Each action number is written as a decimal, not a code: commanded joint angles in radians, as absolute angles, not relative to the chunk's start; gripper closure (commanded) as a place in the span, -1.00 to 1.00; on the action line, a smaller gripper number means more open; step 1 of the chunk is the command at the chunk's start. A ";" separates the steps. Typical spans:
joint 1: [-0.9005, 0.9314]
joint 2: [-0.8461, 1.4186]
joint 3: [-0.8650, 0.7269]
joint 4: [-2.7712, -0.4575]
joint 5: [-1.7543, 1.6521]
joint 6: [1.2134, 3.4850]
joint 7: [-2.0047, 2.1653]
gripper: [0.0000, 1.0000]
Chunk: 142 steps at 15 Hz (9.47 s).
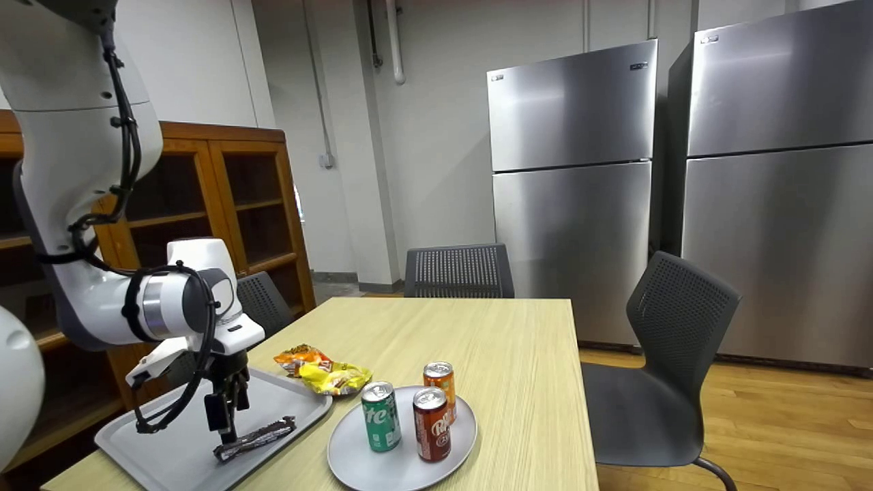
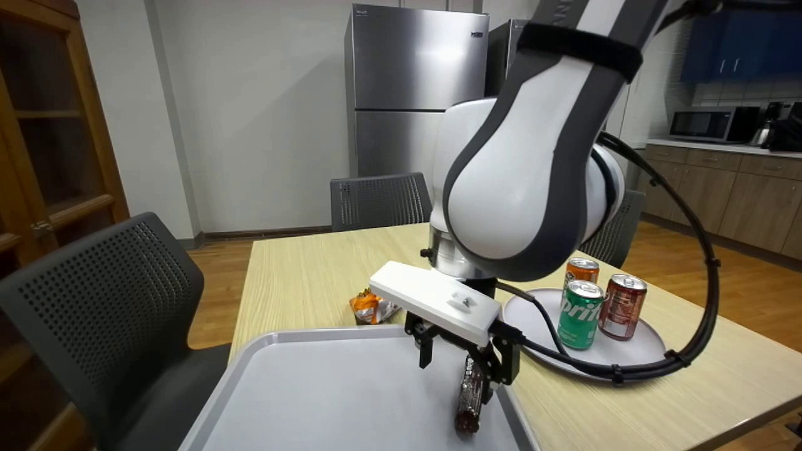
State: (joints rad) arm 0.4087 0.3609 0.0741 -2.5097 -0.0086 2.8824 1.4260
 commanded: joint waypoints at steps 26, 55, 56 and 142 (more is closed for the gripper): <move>0.295 0.392 0.123 -2.537 0.174 2.941 1.245 -1.00; 0.352 0.370 0.122 -2.478 0.188 2.890 1.218 0.92; 0.363 0.358 0.118 -2.475 0.181 2.881 1.222 0.92; 0.241 0.284 0.061 -2.619 -0.101 2.625 1.094 0.93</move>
State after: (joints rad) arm 0.2144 0.2441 0.0789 -2.6471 -0.0935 2.6071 1.0630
